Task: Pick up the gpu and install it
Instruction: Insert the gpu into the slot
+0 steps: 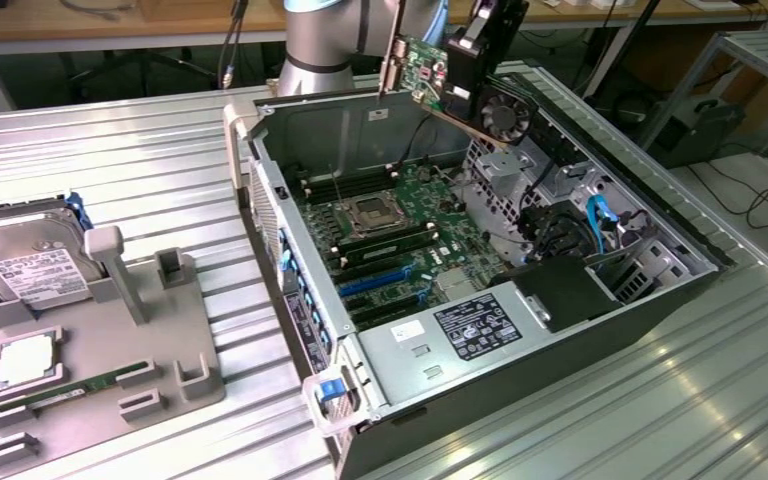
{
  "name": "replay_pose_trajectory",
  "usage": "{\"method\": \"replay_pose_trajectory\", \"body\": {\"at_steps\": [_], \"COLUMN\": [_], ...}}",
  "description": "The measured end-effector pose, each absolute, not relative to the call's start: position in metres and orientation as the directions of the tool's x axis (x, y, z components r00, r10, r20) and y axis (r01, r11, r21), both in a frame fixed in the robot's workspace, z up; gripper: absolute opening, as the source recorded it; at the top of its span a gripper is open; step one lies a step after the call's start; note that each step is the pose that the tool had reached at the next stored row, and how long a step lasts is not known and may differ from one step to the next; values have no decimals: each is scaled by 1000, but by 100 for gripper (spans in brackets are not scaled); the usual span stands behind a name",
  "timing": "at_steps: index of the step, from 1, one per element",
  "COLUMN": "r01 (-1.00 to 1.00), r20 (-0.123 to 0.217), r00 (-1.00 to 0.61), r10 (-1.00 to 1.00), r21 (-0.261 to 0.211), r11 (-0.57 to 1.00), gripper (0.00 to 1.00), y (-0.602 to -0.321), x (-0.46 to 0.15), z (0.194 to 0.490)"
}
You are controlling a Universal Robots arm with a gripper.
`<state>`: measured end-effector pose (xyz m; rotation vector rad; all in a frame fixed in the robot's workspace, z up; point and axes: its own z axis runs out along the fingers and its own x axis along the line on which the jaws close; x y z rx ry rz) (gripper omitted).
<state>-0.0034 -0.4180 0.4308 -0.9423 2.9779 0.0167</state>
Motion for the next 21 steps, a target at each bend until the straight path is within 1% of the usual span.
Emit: {"method": "replay_pose_trajectory", "body": {"at_steps": [21], "r01": [-715], "r20": [-20], "r00": [-699], "r10": [-715], "r21": [5], "r11": [699], "gripper": [28], "y": [-418], "x": [-3], "z": [431]}}
